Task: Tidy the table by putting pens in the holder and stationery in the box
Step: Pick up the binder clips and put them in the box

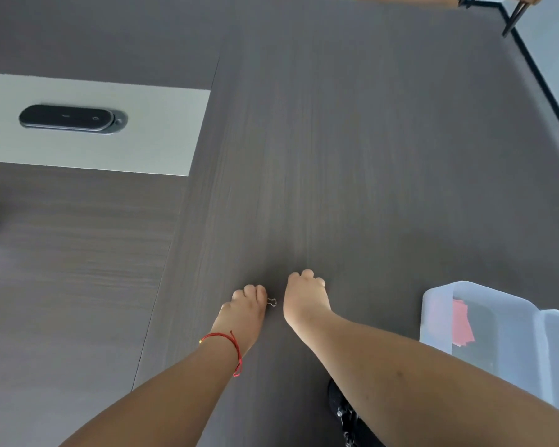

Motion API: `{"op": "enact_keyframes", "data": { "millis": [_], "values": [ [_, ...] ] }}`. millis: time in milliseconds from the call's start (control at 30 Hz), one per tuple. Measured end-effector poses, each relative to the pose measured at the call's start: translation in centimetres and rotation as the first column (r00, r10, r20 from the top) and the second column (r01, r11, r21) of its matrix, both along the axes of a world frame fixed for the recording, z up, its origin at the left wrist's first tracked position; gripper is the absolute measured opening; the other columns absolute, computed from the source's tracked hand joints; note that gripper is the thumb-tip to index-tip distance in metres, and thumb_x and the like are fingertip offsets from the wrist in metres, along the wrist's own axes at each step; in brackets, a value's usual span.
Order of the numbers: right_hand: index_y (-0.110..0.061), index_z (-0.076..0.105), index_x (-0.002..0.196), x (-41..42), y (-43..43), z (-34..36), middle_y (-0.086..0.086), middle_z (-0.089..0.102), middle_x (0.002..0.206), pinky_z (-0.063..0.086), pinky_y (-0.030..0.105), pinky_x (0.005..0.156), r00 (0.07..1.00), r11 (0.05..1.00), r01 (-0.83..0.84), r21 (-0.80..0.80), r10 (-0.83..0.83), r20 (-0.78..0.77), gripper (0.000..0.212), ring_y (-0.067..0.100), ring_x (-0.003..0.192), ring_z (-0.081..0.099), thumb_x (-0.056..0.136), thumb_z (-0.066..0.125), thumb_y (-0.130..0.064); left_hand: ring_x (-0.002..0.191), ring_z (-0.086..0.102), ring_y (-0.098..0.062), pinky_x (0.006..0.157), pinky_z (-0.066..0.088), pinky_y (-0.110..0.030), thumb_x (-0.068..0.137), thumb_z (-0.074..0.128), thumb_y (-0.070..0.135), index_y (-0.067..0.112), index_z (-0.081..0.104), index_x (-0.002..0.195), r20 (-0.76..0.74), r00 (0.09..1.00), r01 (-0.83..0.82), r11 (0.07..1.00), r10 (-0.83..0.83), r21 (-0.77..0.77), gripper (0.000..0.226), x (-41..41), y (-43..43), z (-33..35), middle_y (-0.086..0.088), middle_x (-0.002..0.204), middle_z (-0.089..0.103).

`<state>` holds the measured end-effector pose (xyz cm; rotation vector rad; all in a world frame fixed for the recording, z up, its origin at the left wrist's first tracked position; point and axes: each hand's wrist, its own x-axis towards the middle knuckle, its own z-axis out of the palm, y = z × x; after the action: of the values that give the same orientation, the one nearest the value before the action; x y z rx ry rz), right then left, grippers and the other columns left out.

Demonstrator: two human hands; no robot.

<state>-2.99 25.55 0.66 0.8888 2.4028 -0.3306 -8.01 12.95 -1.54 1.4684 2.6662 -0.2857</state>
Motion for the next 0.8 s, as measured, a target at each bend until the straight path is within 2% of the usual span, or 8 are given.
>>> {"op": "enact_keyframes", "data": {
  "millis": [133, 267, 367, 433, 467, 567, 667, 800],
  "values": [
    [-0.009, 0.053, 0.113, 0.8, 1.9, 1.8, 0.012, 0.053, 0.118, 0.049, 0.033, 0.083, 0.962, 0.952, 0.215, -0.217, -0.245, -0.119, 0.026, 0.030, 0.101, 0.058, 0.087, 0.054, -0.006, 0.033, 0.047, -0.014, 0.026, 0.031, -0.016, 0.042, 0.076, 0.001, 0.012, 0.037, 0.077, 0.163, 0.962, -0.222, 0.975, 0.218, 0.008, 0.054, 0.5, 0.0, 1.3, -0.002, 0.053, 0.050],
    [-0.014, 0.051, 0.090, 2.8, 5.1, 4.5, 0.005, 0.056, 0.079, 0.060, 0.026, 0.063, 0.637, 0.510, 0.554, -0.658, -0.769, -0.059, 0.015, 0.020, 0.066, 0.060, 0.089, 0.050, 0.000, 0.030, 0.053, -0.017, 0.026, 0.035, -0.017, 0.041, 0.089, 0.009, 0.008, 0.041, 0.075, 0.326, 0.885, -0.368, 0.929, 0.333, 0.048, 0.059, 0.2, 1.0, 2.5, -0.005, 0.050, 0.054],
    [-0.012, 0.055, 0.088, 6.1, 8.2, 8.0, 0.009, 0.058, 0.080, 0.047, 0.022, 0.056, 0.470, 0.367, 0.574, -0.732, -0.880, -0.072, 0.020, 0.017, 0.061, 0.057, 0.087, 0.047, 0.006, 0.055, 0.065, -0.026, 0.044, 0.052, -0.025, 0.063, 0.082, 0.012, 0.000, 0.055, 0.088, 0.346, 0.868, -0.408, 0.909, 0.356, 0.087, 0.039, 0.6, 3.2, 7.3, -0.014, 0.072, 0.062],
    [-0.009, 0.057, 0.089, 9.6, 10.9, 10.9, 0.011, 0.059, 0.082, 0.048, 0.027, 0.061, 0.368, 0.335, 0.538, -0.774, -0.919, -0.142, 0.017, 0.021, 0.066, 0.058, 0.086, 0.050, 0.007, 0.089, 0.064, -0.032, 0.073, 0.052, -0.034, 0.091, 0.052, 0.017, 0.000, 0.050, 0.113, 0.487, 0.797, -0.485, 0.859, 0.357, 0.166, 0.028, 1.7, 5.9, 10.7, -0.016, 0.105, 0.060],
    [-0.007, 0.057, 0.089, 11.8, 12.6, 12.1, 0.011, 0.059, 0.080, 0.048, 0.027, 0.060, 0.322, 0.349, 0.534, -0.770, -0.926, -0.196, 0.015, 0.020, 0.066, 0.058, 0.086, 0.052, 0.007, 0.092, 0.061, -0.031, 0.076, 0.048, -0.035, 0.094, 0.043, 0.018, 0.002, 0.047, 0.115, 0.514, 0.801, -0.464, 0.861, 0.306, 0.210, 0.026, 2.6, 7.5, 12.1, -0.015, 0.109, 0.059],
    [-0.006, 0.059, 0.081, 18.8, 16.8, 14.9, 0.014, 0.060, 0.080, 0.053, 0.034, 0.072, 0.219, 0.382, 0.610, -0.694, -0.923, -0.316, 0.013, 0.024, 0.069, 0.059, 0.086, 0.054, 0.004, 0.076, 0.051, -0.027, 0.064, 0.035, -0.026, 0.095, 0.041, 0.017, 0.006, 0.047, 0.102, 0.546, 0.837, -0.297, 0.867, 0.035, 0.400, 0.014, 6.4, 12.6, 15.8, -0.009, 0.092, 0.054],
    [-0.005, 0.055, 0.081, 24.0, 18.9, 15.6, 0.016, 0.053, 0.084, 0.054, 0.047, 0.083, 0.091, 0.267, 0.635, -0.725, -0.958, -0.273, 0.015, 0.027, 0.072, 0.055, 0.090, 0.049, 0.007, 0.066, 0.035, -0.020, 0.061, 0.025, -0.023, 0.094, 0.041, 0.017, 0.014, 0.039, 0.086, 0.660, 0.734, -0.186, 0.887, -0.162, 0.424, 0.009, 12.0, 18.2, 18.4, -0.002, 0.081, 0.042],
    [-0.008, 0.051, 0.081, 27.7, 17.7, 14.6, 0.011, 0.051, 0.077, 0.048, 0.019, 0.050, 0.174, 0.269, 0.645, -0.716, -0.963, -0.205, 0.019, 0.019, 0.059, 0.051, 0.088, 0.043, 0.008, 0.079, 0.051, -0.036, 0.065, 0.032, -0.029, 0.095, 0.039, 0.021, 0.004, 0.047, 0.102, 0.774, 0.630, -0.141, 0.970, -0.065, 0.196, 0.020, 19.2, 24.4, 16.9, -0.019, 0.091, 0.054]
  ]
}}
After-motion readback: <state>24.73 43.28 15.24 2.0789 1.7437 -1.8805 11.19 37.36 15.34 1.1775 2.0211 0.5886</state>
